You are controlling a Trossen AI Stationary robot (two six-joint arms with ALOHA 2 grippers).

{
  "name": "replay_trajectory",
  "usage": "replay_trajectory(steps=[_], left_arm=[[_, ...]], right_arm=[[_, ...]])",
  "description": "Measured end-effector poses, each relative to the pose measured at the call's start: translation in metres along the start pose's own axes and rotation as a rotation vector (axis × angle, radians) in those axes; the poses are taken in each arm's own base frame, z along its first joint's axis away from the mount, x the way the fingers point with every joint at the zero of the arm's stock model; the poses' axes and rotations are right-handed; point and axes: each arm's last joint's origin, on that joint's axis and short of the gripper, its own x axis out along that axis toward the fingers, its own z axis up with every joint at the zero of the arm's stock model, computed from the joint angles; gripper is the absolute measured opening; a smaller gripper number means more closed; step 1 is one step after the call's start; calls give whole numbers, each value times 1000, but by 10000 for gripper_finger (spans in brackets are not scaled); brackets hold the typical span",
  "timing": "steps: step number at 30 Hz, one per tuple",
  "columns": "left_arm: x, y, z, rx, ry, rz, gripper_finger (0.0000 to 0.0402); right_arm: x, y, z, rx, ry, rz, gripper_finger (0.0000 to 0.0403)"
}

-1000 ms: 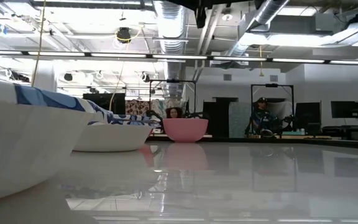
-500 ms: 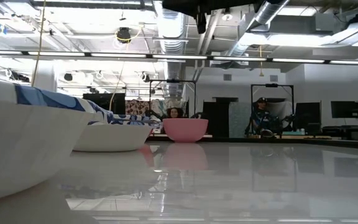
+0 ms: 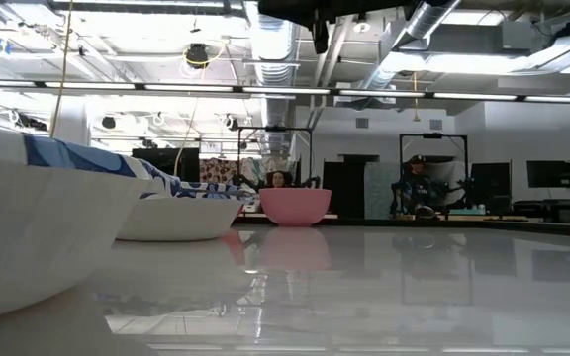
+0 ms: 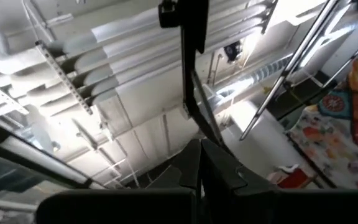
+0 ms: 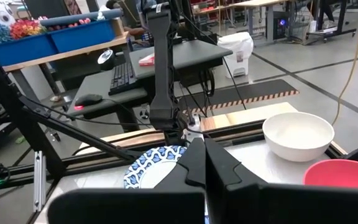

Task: Nest bowls inside each other by size order
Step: Stack the white patterned bowl on top of the white patterned bowl

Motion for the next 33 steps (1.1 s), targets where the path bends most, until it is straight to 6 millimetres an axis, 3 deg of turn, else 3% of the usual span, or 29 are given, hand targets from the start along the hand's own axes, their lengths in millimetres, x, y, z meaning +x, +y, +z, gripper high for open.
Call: replay_trajectory(steps=[7, 9, 12, 16, 20, 24, 33], left_arm=[[4, -8, -4, -33, -71, -100, 0], [2, -10, -8, -76, 7, -111, 0], [-7, -8, -14, -81, 270, -43, 0], [-27, -3, -19, -87, 617, 101, 0], [-50, -3, -21, -160, 855, 160, 0], [-76, -5, -22, -264, 985, 223, 0], [-142, -25, -43, -297, 1135, 417, 0]], right_arm=[[0, 2, 0, -1, 1, 7, 9], [0, 3, -1, -5, 2, 10, 9], [0, 5, -1, -2, 2, 14, 9], [-1, 6, 1, -2, -2, 18, 9], [-5, 9, 5, -4, -12, 27, 9], [-10, 13, 7, -4, 3, 31, 9], [-33, 16, 13, 4, 92, 16, 9]])
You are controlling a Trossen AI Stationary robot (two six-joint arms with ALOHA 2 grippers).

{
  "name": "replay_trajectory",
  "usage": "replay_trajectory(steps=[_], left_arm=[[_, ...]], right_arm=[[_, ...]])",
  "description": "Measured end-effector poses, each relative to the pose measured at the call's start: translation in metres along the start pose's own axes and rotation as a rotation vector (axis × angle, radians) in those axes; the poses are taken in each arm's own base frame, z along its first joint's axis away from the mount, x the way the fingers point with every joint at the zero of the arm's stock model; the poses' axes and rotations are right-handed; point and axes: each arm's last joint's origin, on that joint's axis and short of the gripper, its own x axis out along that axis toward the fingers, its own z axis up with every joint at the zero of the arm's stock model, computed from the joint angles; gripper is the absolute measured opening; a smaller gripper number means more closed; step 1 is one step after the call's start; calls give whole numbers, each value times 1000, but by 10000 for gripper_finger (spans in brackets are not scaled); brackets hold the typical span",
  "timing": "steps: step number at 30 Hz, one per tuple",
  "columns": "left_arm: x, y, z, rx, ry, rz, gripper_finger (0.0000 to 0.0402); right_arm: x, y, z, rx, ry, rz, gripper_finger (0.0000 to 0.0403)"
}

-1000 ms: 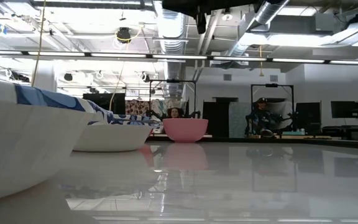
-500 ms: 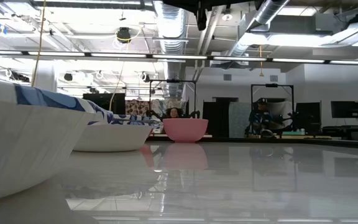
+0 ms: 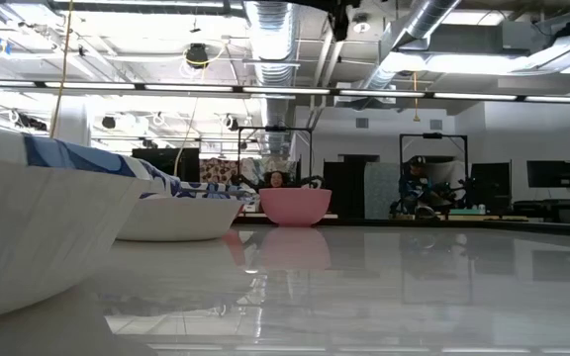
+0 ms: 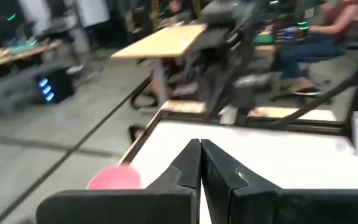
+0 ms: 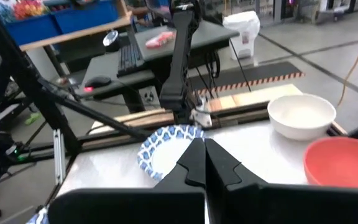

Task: Nest bowls inside each other by size order
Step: Stack the white patterned bowl on top of the white patterned bowl

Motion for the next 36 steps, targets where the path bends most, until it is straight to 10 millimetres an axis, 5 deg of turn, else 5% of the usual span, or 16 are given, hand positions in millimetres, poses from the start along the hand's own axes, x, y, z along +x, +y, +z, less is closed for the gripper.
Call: replay_trajectory(steps=[8, 15, 23, 36], left_arm=[[5, -2, -67, -83, 182, 109, 0], [14, -8, -105, -180, 248, 234, 6], [12, -8, -116, -284, 343, 208, 50], [10, -11, -135, -203, 571, 179, 101]], right_arm=[[-19, 6, 3, 6, 58, -2, 9], [-29, 13, 4, 10, 83, 9, 9], [-29, 17, 1, 9, 108, 22, 22], [-30, 9, 1, -10, 111, -15, 24]])
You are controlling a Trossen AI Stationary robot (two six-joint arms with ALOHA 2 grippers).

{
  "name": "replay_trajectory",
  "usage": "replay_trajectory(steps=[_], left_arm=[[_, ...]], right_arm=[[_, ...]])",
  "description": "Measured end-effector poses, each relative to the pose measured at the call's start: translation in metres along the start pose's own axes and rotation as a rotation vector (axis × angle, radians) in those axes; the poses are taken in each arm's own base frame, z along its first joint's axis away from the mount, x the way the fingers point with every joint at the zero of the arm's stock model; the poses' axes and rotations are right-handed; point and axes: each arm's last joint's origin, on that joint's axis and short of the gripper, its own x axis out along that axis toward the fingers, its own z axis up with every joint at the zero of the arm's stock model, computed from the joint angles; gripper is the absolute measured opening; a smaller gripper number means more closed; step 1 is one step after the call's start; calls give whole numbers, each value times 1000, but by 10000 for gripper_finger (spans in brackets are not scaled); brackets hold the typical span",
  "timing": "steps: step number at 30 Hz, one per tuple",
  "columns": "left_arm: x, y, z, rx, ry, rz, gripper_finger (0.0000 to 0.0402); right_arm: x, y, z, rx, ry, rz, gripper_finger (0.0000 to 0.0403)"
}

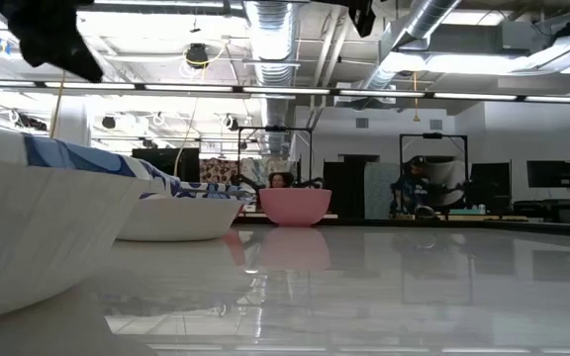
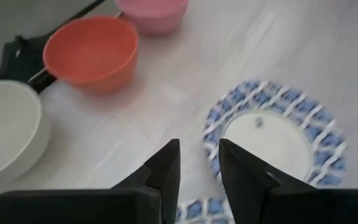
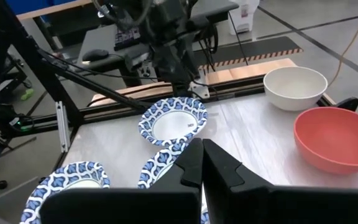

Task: Nest bowls inside each other by size order
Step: Stack the white patterned bowl on top of the white patterned bowl

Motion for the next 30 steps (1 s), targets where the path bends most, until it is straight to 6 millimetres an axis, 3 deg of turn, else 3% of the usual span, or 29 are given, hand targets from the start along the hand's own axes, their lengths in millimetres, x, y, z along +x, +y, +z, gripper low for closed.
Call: replay_trajectory(steps=[15, 21, 30], left_arm=[[25, -15, -22, 143, 313, 35, 100], [40, -11, -37, 59, 380, 14, 100], [53, 0, -36, -11, 449, -54, 100]], right_arm=[[1, 0, 0, -1, 2, 2, 24], [1, 0, -1, 2, 7, 2, 26], [1, 0, -1, 2, 8, 1, 26]])
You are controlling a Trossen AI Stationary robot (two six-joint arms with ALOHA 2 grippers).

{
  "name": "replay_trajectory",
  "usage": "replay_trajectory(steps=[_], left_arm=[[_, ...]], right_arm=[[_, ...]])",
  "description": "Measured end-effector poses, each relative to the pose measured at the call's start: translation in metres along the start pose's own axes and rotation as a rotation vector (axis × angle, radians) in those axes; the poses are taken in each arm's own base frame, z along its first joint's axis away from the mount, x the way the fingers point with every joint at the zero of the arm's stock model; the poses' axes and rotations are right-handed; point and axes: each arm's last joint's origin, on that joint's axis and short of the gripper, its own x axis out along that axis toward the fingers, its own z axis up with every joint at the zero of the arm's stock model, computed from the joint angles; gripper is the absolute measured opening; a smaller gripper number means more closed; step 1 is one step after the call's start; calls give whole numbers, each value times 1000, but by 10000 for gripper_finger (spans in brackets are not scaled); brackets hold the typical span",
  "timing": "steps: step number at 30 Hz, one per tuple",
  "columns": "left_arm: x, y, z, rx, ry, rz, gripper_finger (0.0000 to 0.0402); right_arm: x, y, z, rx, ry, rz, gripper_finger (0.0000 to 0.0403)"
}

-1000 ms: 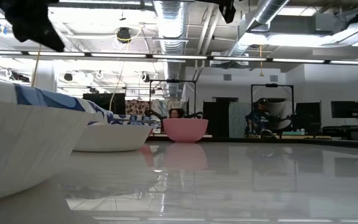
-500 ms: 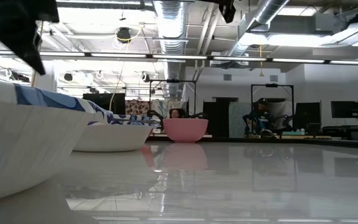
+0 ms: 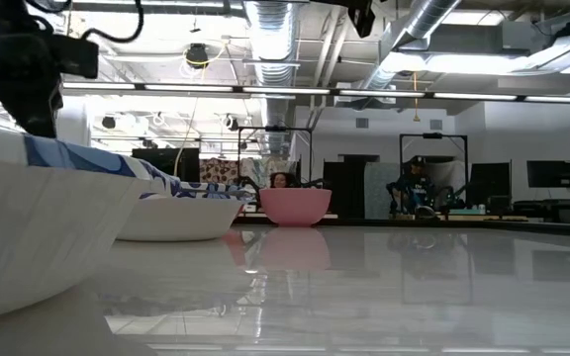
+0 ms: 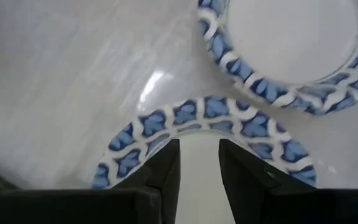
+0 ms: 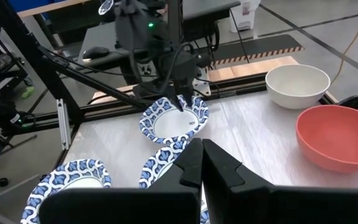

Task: Nest bowls inside each other by size order
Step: Stack the white patterned bowl on top of the white patterned bowl

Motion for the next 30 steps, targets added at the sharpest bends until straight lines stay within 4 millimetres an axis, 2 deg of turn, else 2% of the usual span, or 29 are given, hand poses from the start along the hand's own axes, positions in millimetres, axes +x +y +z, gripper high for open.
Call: replay_trajectory(steps=[15, 23, 30], left_arm=[[5, 18, 15, 130, 46, -52, 100], [15, 22, 26, 15, 36, -13, 100], [34, 23, 29, -4, 148, 58, 100]], right_arm=[[0, 0, -1, 0, 11, 6, 26], [0, 0, -3, 2, 32, 3, 27], [0, 0, -4, 4, 47, 1, 27]])
